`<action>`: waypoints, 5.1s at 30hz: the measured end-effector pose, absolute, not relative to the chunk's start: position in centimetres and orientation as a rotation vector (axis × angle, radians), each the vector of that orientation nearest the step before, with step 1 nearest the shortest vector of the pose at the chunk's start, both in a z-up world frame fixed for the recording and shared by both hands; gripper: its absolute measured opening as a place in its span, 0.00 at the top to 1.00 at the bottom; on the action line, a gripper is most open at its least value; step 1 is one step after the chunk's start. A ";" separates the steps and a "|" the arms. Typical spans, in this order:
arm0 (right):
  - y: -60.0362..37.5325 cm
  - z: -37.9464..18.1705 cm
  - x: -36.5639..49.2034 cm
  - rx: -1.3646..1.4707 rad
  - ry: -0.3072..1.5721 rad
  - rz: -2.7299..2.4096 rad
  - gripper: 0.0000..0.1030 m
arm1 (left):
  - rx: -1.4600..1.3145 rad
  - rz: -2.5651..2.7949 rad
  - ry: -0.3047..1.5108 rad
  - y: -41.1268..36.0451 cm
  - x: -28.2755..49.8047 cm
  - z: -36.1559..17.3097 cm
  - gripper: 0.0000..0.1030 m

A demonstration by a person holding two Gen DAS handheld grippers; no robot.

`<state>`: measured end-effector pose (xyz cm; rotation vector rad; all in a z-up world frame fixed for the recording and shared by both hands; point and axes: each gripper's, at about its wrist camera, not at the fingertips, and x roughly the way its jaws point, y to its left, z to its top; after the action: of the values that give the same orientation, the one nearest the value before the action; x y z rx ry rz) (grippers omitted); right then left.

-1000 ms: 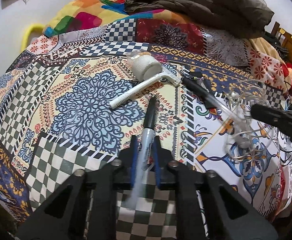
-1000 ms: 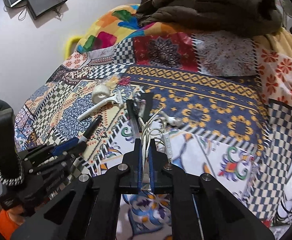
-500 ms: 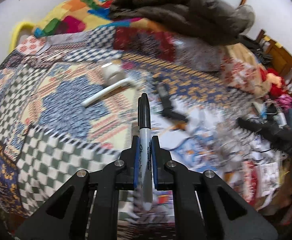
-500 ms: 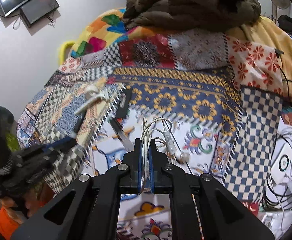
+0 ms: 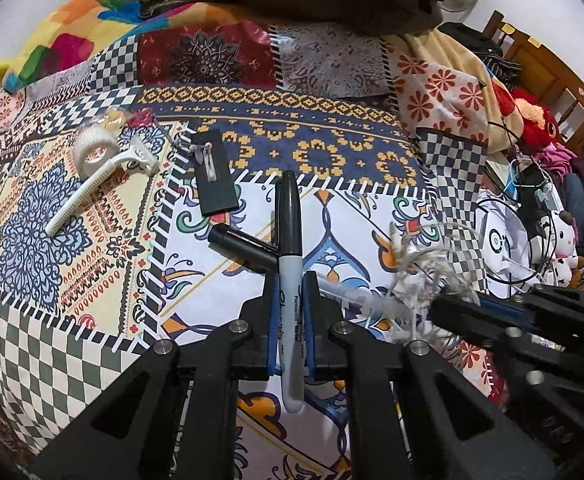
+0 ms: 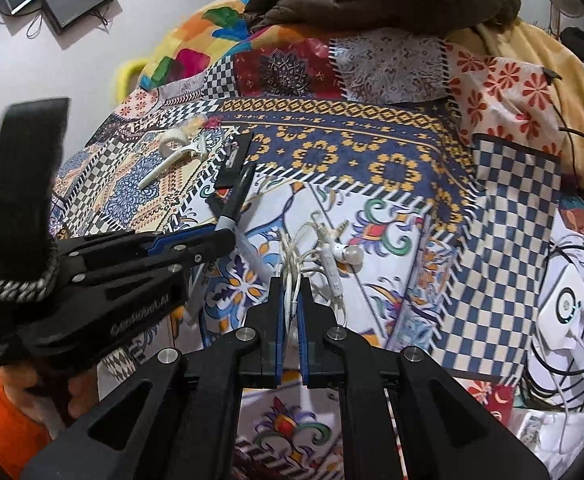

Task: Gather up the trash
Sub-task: 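Grasp the white earphone cable with the right tool while the left grasps the black marker, then carry the cable and marker over the white bin, then open both tools to drop the cable and marker into the bin, then move both open tools back to the items on the quilt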

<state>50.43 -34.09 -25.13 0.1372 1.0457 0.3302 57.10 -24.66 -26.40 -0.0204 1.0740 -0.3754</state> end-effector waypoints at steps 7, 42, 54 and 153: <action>-36.3 -24.9 48.7 0.153 1.056 0.290 0.95 | 0.003 -0.342 1.089 -25.2 56.9 -26.3 0.91; -21.4 -8.2 36.2 0.009 0.802 0.523 0.95 | -0.124 -0.075 0.798 -5.7 33.0 -7.6 0.91; -11.0 -9.1 30.0 -0.090 0.816 0.681 0.95 | -0.197 0.072 0.792 3.8 22.3 -8.7 0.91; -17.7 -3.5 26.2 -0.161 0.474 0.557 0.27 | -0.150 0.148 0.636 -2.8 19.8 -3.2 0.42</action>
<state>26.19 -17.70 -3.50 -0.1612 0.4736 0.5572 19.83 -2.83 -3.24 -0.1495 0.6360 0.1480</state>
